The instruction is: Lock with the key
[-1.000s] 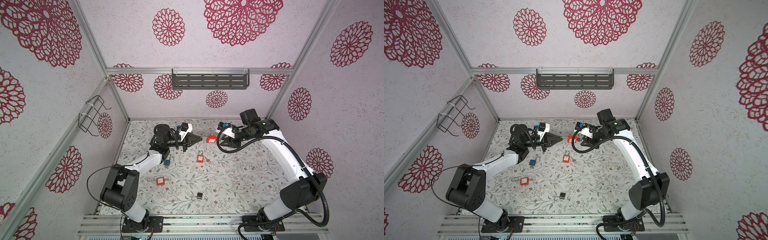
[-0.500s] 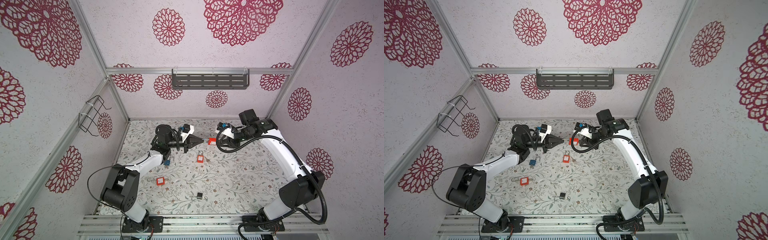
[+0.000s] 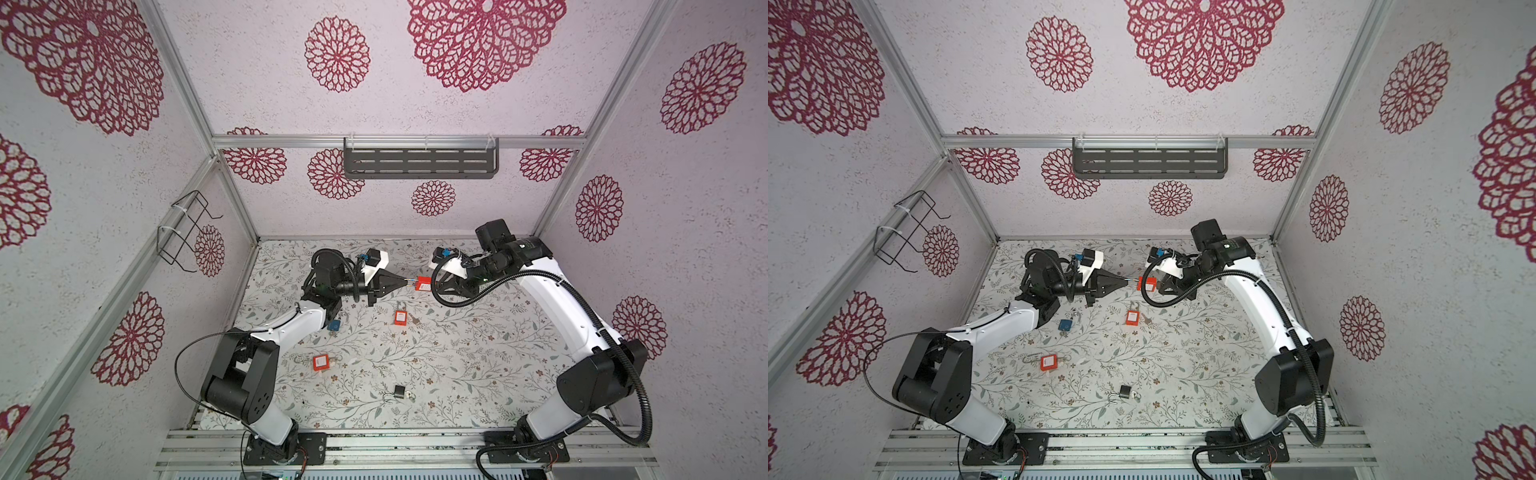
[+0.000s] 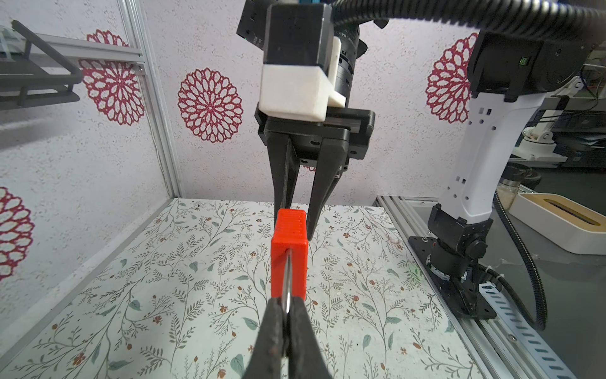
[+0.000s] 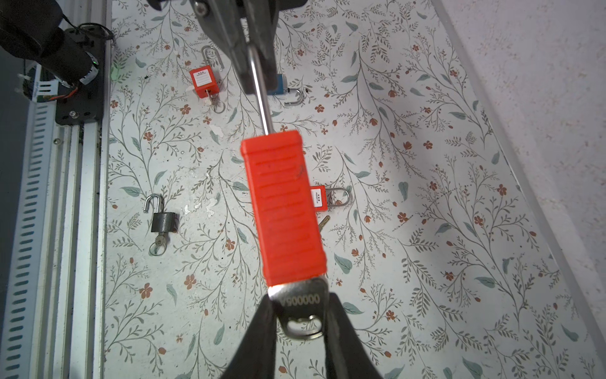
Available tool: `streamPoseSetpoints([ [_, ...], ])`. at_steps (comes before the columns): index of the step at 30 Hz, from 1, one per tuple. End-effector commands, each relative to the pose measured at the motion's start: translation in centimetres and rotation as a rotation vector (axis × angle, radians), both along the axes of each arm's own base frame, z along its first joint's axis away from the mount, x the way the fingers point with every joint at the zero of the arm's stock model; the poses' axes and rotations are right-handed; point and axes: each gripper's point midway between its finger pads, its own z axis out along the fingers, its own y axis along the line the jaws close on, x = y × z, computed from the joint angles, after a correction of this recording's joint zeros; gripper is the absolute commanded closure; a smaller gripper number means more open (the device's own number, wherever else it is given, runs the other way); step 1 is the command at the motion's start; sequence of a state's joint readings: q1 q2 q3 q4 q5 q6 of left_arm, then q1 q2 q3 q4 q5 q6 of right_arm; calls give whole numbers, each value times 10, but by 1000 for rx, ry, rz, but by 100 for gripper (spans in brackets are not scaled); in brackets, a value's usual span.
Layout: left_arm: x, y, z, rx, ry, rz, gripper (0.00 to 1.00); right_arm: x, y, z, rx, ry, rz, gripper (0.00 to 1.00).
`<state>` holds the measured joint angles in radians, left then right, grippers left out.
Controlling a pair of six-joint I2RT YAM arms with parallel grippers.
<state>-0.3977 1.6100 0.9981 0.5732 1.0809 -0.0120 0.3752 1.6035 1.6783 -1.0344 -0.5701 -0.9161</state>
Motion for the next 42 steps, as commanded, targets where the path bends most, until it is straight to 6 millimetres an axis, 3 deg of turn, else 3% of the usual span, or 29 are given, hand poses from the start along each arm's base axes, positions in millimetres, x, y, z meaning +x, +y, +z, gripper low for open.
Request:
streamPoseSetpoints([
  [1,-12,-2,24,-28,-68,-28,100,5,5,16,1,-127,24,74],
  [10,-11,-2,25,-33,-61,-25,100,17,3,25,-24,-263,-13,75],
  [17,-10,-2,27,-50,-60,-23,100,15,0,25,-34,-316,-30,72],
  [18,-10,-2,27,-50,-60,-24,100,13,-1,24,-40,-310,-32,70],
  [22,-11,-1,28,-50,-60,-26,100,10,-8,24,-73,-278,-59,42],
  [25,-11,-1,27,-49,-64,-26,100,5,-13,21,-100,-231,-57,37],
  [31,-13,-2,27,-49,-67,-31,100,-3,-5,15,-82,-94,-17,39],
  [42,-15,-3,26,-44,-68,-39,100,-4,5,8,-57,-66,31,50],
])
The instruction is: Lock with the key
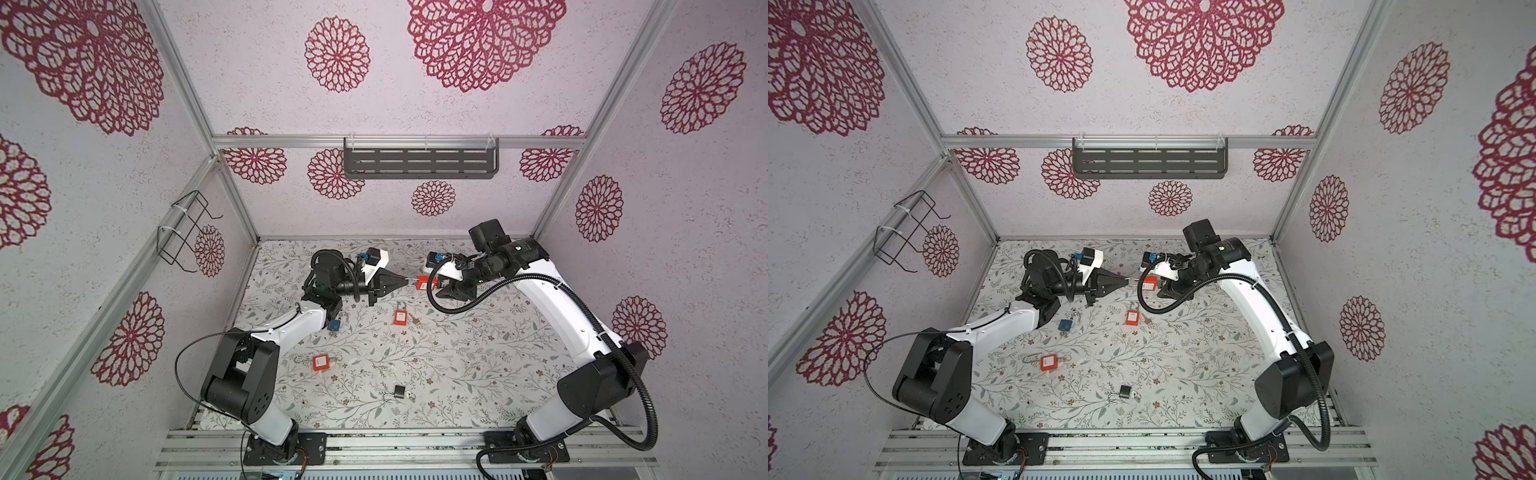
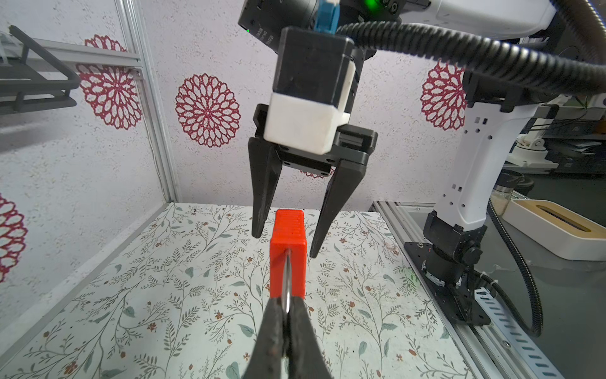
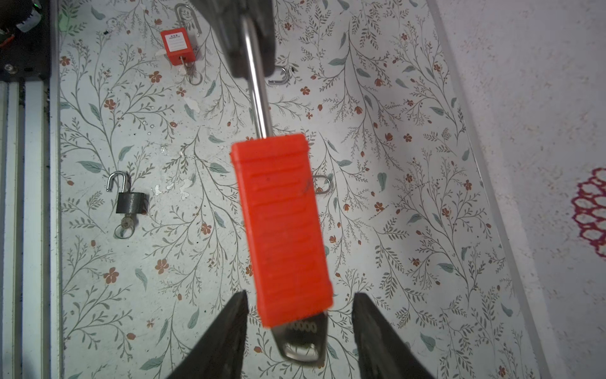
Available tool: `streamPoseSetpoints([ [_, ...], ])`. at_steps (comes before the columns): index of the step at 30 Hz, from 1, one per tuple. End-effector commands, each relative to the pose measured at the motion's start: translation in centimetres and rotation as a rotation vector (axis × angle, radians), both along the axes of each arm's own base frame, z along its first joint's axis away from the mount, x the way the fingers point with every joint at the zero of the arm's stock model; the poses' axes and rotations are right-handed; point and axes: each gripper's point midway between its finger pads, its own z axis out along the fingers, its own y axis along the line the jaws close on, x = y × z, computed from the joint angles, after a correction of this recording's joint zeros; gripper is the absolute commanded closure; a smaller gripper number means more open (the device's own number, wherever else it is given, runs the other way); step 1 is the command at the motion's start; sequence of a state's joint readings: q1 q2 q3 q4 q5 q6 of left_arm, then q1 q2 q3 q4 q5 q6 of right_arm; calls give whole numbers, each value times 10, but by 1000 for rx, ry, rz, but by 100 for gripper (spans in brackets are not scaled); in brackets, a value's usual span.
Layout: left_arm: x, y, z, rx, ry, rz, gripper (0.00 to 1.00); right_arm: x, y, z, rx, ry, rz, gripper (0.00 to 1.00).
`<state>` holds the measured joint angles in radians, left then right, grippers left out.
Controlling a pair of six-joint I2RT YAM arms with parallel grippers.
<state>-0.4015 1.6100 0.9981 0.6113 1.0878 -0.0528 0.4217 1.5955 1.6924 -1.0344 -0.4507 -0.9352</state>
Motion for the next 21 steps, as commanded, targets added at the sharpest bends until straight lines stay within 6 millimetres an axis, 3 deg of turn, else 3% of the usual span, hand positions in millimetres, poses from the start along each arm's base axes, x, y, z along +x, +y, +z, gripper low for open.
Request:
streamPoseSetpoints([
  [1,-13,-1,21,-27,-76,-29,100,-5,6,9,37,6,31,51],
  [12,-13,-2,22,-28,-77,-25,100,-5,7,8,40,-13,45,63],
  [21,-11,-2,26,-46,-70,-14,100,0,1,1,-4,-128,19,71],
])
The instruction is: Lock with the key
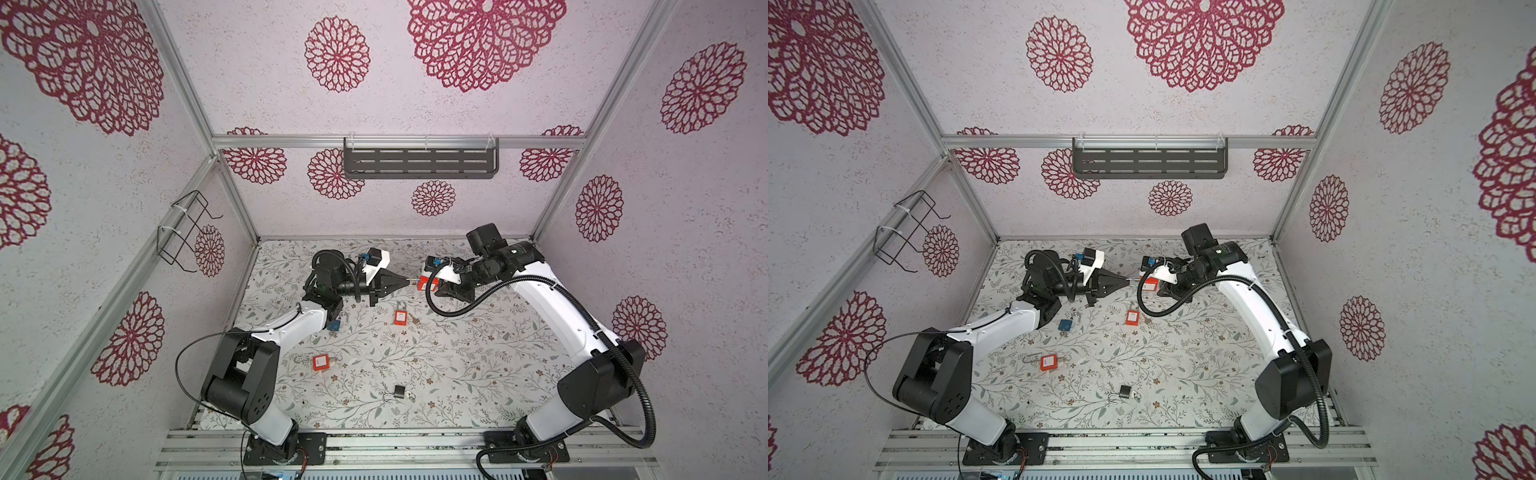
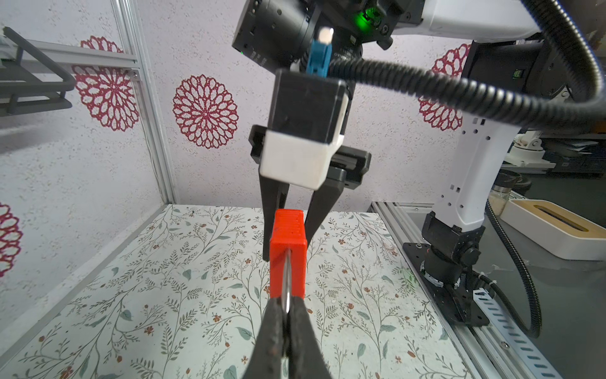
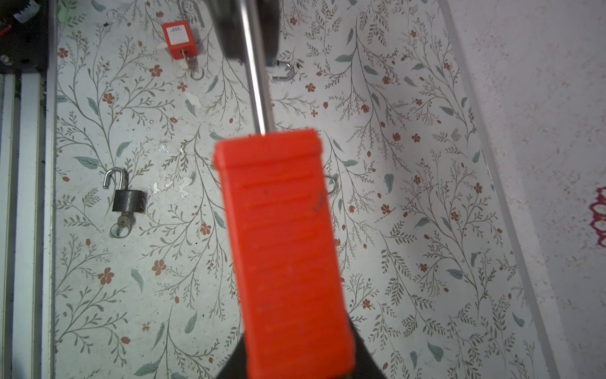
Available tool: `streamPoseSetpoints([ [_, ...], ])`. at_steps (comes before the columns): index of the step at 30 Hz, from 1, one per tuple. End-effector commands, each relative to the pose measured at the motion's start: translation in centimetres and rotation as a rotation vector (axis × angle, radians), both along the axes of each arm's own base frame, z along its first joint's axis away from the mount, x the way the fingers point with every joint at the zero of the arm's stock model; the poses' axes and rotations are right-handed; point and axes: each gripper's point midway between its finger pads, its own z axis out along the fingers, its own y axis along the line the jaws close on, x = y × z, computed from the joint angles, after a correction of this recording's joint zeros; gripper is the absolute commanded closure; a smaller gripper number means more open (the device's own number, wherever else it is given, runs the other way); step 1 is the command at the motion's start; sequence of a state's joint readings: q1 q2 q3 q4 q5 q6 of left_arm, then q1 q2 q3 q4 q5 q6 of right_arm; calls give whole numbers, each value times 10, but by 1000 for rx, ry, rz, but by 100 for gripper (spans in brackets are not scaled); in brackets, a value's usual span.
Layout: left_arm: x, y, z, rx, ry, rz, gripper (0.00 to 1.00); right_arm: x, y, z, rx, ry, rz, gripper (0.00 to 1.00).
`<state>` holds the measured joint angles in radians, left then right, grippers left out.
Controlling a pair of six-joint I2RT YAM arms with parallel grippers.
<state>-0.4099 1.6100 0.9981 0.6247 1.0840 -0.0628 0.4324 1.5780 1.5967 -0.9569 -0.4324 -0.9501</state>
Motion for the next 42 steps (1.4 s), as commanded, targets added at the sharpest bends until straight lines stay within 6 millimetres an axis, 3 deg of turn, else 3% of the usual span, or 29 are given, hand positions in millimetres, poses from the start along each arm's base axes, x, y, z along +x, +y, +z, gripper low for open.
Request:
streamPoseSetpoints([
  [1,-8,1,24,-42,-66,-7,100,1,0,21,12,-137,3,71],
  [11,-9,0,25,-44,-62,-10,100,3,-1,30,23,-237,-19,72],
  [18,-11,0,24,-41,-64,-16,100,-11,-2,25,3,-59,-7,46],
  [23,-13,1,24,-37,-69,-17,100,-16,-7,21,-25,-5,-18,37],
  [29,-14,1,23,-32,-71,-22,100,-17,-13,26,-10,3,-46,38],
  [34,-15,1,23,-29,-72,-32,100,-12,-20,32,-17,-29,-65,44],
  [42,-15,1,19,-18,-60,-34,100,-10,-14,48,26,-77,-33,57],
])
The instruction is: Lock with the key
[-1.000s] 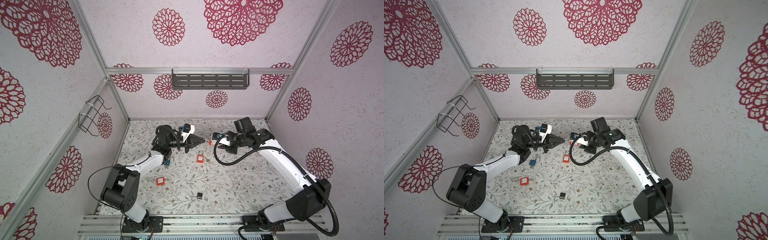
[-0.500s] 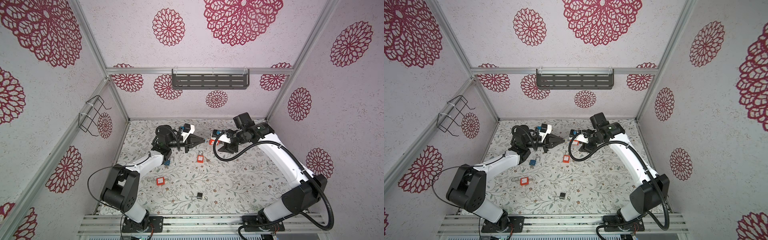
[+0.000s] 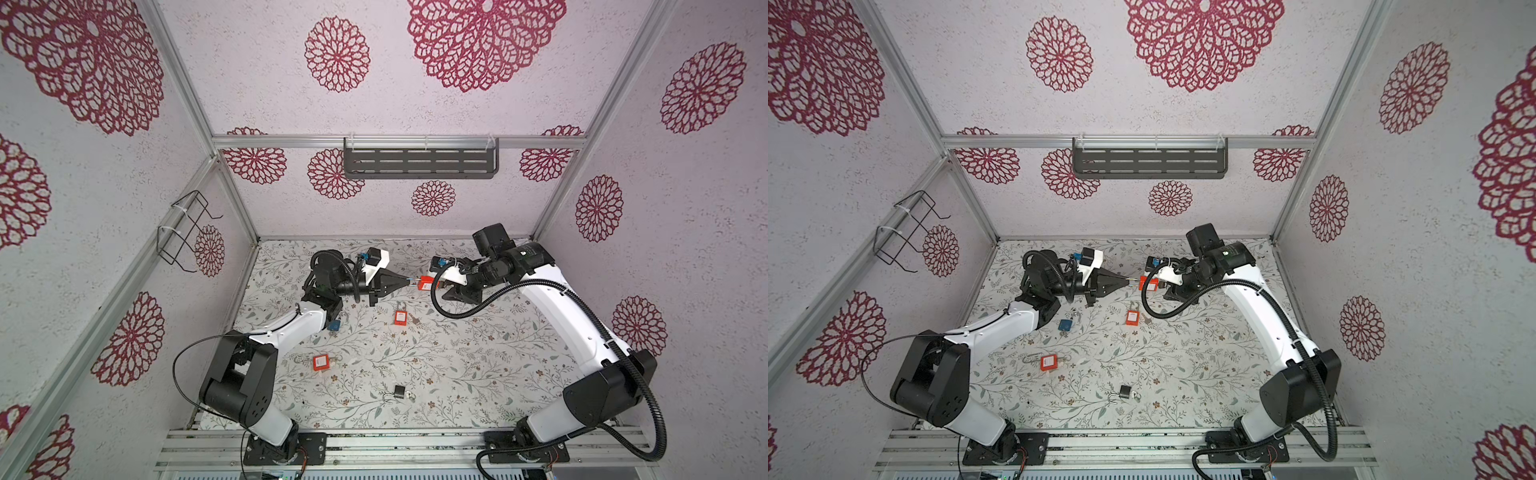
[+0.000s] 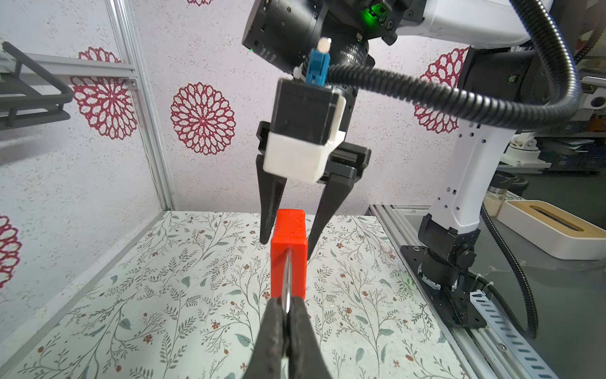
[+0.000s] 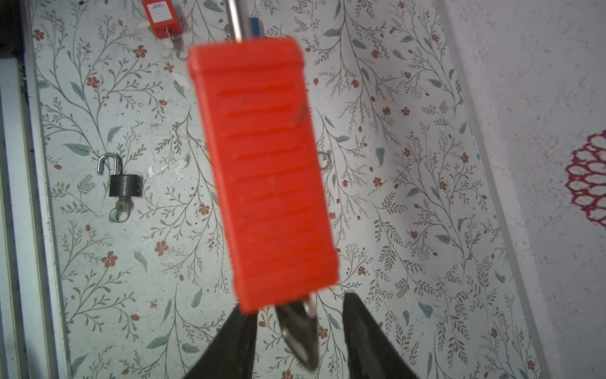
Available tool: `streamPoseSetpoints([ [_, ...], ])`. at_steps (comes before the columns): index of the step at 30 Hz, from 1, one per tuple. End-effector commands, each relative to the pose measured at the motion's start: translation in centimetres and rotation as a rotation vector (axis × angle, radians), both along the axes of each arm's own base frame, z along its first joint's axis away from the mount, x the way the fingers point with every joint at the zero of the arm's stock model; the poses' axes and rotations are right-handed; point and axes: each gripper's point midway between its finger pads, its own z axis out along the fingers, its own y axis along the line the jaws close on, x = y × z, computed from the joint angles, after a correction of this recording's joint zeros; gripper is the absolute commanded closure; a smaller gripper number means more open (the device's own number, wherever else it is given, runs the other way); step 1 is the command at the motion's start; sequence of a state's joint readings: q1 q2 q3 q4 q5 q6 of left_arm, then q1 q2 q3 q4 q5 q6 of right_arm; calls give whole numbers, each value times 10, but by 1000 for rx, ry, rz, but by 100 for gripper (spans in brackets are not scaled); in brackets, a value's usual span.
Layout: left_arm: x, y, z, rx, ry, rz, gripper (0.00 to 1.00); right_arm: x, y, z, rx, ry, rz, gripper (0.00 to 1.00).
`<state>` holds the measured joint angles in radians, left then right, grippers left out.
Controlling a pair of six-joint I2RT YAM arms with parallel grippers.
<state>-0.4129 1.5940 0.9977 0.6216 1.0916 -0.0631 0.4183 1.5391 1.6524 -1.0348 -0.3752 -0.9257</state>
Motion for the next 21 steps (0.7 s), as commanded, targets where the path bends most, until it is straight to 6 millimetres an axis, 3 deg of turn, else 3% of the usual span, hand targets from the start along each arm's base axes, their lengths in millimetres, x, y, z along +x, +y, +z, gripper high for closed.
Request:
streamPoseSetpoints([
  [1,-11,0,13,-12,-49,-24,100,-5,4,28,57,-56,34,59],
  [7,-10,0,12,-8,-49,-24,100,-8,11,34,96,-62,61,65],
  [21,-11,-2,9,-4,-41,-27,100,-9,10,27,84,-86,95,81],
])
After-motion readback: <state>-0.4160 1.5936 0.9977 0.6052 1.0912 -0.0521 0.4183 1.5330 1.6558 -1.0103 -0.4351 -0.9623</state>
